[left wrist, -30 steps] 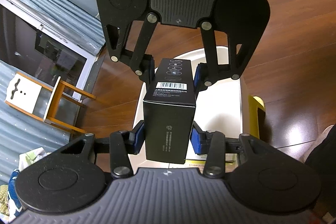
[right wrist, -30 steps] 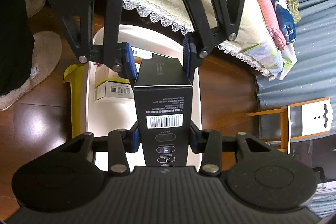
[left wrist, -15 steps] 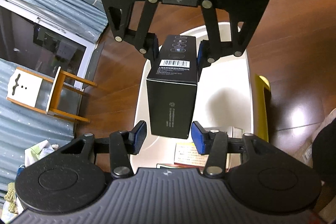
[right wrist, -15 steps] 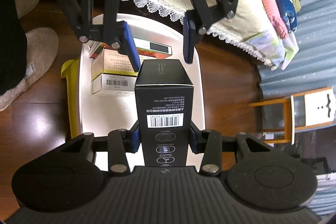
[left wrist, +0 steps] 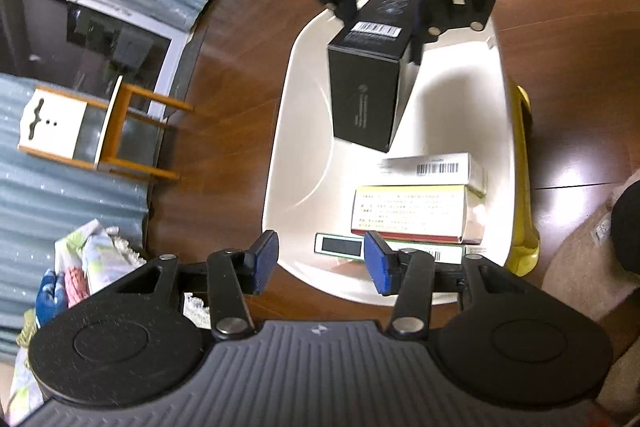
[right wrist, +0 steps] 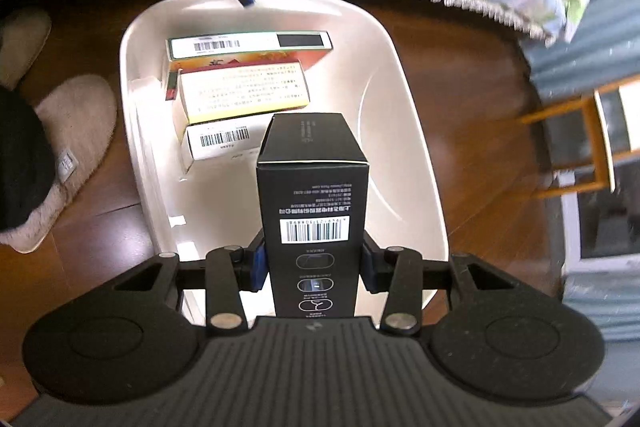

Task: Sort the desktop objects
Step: 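Lower the FLYCO box into the bin beside the medicine boxes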

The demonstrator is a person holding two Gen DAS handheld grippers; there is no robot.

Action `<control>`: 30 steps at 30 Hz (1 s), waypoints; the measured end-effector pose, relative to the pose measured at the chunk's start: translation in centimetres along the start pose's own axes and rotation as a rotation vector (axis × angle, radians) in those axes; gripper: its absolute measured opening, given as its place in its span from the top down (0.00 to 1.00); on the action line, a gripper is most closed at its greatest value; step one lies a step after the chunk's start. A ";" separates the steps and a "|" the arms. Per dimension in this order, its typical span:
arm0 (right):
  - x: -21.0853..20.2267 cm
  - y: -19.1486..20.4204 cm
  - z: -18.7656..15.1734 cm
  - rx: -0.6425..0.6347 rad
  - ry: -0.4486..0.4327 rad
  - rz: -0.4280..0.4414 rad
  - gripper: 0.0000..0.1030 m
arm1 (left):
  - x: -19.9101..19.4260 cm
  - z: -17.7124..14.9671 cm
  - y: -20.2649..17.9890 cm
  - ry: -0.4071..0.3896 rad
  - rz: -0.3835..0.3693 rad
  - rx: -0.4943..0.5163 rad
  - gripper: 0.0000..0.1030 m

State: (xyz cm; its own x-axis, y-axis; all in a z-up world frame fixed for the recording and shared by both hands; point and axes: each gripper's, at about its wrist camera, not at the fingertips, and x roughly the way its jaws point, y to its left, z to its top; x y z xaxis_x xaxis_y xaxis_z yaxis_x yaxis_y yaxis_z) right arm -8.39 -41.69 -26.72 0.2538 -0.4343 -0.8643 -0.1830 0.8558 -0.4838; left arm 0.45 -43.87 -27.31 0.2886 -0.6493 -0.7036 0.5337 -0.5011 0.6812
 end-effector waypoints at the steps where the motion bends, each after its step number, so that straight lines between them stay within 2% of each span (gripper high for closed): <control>1: 0.3 0.0 0.0 0.013 0.011 0.005 0.62 | 0.1 0.0 -0.1 -0.002 -0.003 0.002 0.48; 4: 1.0 -0.8 0.2 0.091 0.060 0.045 0.62 | 0.4 0.1 -0.3 -0.009 -0.017 0.018 0.48; 9: 2.4 -3.9 0.4 0.351 0.138 0.150 0.62 | 0.5 0.3 -0.1 -0.018 -0.014 0.014 0.46; 15: 5.2 -6.9 -0.2 0.688 0.261 0.323 0.62 | 0.4 0.3 -0.4 -0.013 -0.022 0.025 0.46; 19: 7.1 -7.8 -1.0 0.826 0.328 0.386 0.62 | 0.7 0.4 -0.4 0.000 -0.019 0.033 0.46; 23: 8.3 -8.0 -2.1 0.953 0.356 0.453 0.62 | 1.2 0.1 -0.5 0.040 -0.017 0.052 0.46; 27: 8.6 -7.8 -2.8 1.026 0.359 0.463 0.62 | 1.8 -0.1 -1.1 0.086 -0.025 0.095 0.46; 30: 8.9 -8.7 -3.0 1.077 0.345 0.462 0.63 | 1.9 -0.1 -0.9 0.088 -0.026 0.081 0.46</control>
State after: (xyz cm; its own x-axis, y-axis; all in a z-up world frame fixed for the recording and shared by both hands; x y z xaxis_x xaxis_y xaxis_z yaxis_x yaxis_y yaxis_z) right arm -7.39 -53.83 -30.65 0.0776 0.0605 -0.9951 0.7328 0.6734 0.0981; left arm 0.58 -44.57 -29.29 0.3461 -0.5848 -0.7336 0.4772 -0.5635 0.6743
